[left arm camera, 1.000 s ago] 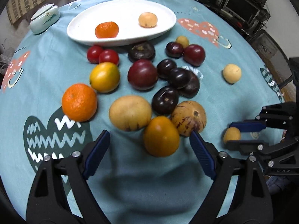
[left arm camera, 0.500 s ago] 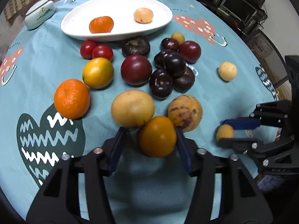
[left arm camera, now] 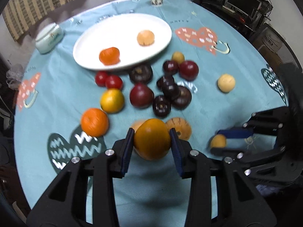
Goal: Organize fruits
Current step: 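Carry both fruits to the white plate and open both grippers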
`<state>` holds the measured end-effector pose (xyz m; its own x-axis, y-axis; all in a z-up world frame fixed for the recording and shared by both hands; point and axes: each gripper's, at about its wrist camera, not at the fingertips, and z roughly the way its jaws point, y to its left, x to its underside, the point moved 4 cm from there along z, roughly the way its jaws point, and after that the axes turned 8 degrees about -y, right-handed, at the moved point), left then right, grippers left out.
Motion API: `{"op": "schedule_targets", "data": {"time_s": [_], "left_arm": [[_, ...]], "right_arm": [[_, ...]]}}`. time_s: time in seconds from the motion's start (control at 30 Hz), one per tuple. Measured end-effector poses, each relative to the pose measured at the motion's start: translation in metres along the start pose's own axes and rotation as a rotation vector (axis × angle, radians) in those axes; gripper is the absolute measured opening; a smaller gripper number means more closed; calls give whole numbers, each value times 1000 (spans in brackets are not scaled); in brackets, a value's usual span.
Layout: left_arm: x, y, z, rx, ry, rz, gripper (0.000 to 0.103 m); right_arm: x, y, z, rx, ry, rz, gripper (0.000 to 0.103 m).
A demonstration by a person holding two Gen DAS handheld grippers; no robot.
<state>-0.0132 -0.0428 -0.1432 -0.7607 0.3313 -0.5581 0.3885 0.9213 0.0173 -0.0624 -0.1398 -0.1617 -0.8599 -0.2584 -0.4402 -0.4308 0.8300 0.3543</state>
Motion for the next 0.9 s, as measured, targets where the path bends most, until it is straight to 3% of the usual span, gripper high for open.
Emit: {"op": "schedule_targets", "data": {"time_s": [0.2, 0.9], "left_arm": [[-4, 7, -7, -29, 6, -7, 38], [-6, 11, 19, -10, 76, -15, 38]], "right_arm": [[-8, 5, 3, -11, -2, -23, 29], [-10, -2, 18, -55, 46, -11, 29]]}}
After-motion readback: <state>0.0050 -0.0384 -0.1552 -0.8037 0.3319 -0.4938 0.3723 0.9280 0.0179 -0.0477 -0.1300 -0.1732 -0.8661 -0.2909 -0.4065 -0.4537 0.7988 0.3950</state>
